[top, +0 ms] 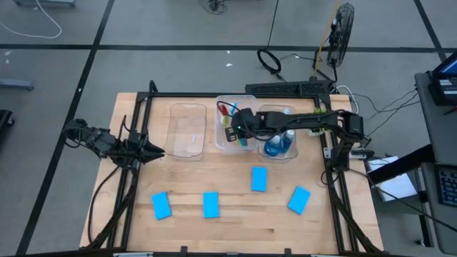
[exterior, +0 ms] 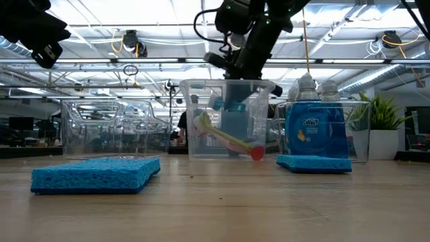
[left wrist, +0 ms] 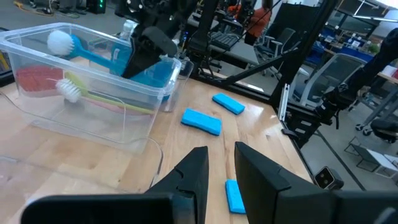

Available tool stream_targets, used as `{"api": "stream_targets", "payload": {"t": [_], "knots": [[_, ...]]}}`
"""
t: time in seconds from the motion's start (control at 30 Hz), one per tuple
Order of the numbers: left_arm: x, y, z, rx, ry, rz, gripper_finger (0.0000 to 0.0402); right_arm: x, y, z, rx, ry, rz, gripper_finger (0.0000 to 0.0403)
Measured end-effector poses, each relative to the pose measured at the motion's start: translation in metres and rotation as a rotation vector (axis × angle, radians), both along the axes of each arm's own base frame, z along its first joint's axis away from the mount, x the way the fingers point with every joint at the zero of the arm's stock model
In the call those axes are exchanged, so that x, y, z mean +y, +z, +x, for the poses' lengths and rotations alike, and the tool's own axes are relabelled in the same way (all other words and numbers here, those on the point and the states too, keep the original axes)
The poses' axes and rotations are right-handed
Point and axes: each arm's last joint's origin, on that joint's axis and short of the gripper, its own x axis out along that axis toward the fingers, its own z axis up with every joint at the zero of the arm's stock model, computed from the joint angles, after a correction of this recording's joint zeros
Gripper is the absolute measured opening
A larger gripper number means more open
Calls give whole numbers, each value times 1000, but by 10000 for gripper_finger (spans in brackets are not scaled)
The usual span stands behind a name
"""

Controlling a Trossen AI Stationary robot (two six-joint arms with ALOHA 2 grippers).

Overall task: Pick & Place Kitchen Sink Supplies
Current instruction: Put the blue dishwashing brush into the middle transparent bin, then put the blue sponge into the left transparent bin

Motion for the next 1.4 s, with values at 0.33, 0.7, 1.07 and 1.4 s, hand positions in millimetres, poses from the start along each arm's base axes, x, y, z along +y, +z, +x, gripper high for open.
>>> {"api": "stream_targets", "payload": {"t": [0.33, 0.7, 1.07, 1.4], "knots": [[0, 0, 0, 0, 0, 3, 81, -7, 2, -1, -19, -5, 16, 45], [0, 0, 0, 0, -1, 7, 81, -7, 1, -1, -17, -6, 18, 101], [0, 0, 0, -1, -3, 17, 81, -7, 37, -1, -203, 67, -76, 132], [0, 0, 0, 3, -1, -46, 81, 25, 128, -44, -520, 350, -160, 105]]}}
